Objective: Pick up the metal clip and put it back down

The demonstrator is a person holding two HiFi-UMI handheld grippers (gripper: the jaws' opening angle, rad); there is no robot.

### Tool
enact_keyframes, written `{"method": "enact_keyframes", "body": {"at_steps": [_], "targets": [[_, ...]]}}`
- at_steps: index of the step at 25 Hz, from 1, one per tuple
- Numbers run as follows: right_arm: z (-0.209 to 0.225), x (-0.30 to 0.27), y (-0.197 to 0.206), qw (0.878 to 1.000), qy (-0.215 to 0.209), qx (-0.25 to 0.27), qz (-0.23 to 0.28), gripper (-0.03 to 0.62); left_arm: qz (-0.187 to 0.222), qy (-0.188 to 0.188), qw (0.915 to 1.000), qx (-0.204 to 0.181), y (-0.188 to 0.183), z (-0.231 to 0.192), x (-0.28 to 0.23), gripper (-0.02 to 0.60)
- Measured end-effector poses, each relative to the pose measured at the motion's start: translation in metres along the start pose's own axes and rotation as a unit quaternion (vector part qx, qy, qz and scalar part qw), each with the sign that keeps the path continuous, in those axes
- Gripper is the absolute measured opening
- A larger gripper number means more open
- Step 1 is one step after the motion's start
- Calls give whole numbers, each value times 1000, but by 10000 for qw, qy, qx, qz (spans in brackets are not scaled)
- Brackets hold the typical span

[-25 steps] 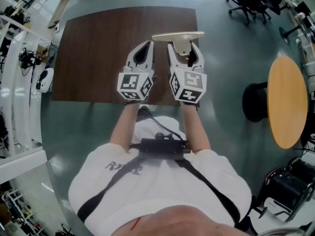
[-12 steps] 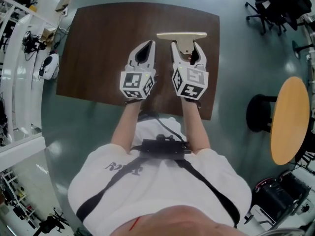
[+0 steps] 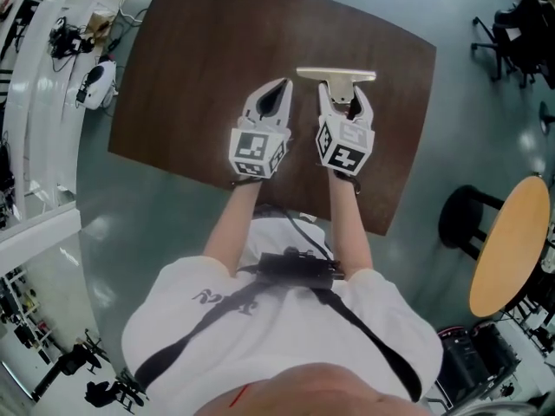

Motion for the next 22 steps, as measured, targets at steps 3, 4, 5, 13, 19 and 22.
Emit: {"method": "enact_keyframes", "body": {"at_steps": [3, 4, 5, 13, 19, 22], "targets": [[1, -36, 8, 9997, 62, 30, -248, 299, -245, -51, 9996, 154, 20, -23, -24, 9], [1, -49, 11, 9993, 106, 39, -344, 299, -326, -55, 9992, 212, 28, -31, -31, 9], [0, -61, 16, 9989, 144, 32, -437, 299, -397, -58, 9989, 258, 36, -38, -38, 9], [13, -140, 58, 9929, 472, -200, -1077, 299, -853, -28, 9956, 374, 87, -66, -71, 9], [29, -180, 98, 9829, 780, -292, -1645, 299, -1182, -29, 9909, 644, 118, -78, -88, 9], [32, -196, 113, 9770, 933, -398, -1874, 299, -1305, -13, 9891, 680, 129, -85, -94, 9]]}}
Point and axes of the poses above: the fingertips, and each gripper's own axes: x backward along the fingers, z to its right, y out of its underside, the point moved 9 cm from there along x, backward along the fingers, and after that the axes turned 8 degrees about -z, right-handed, at the moved point
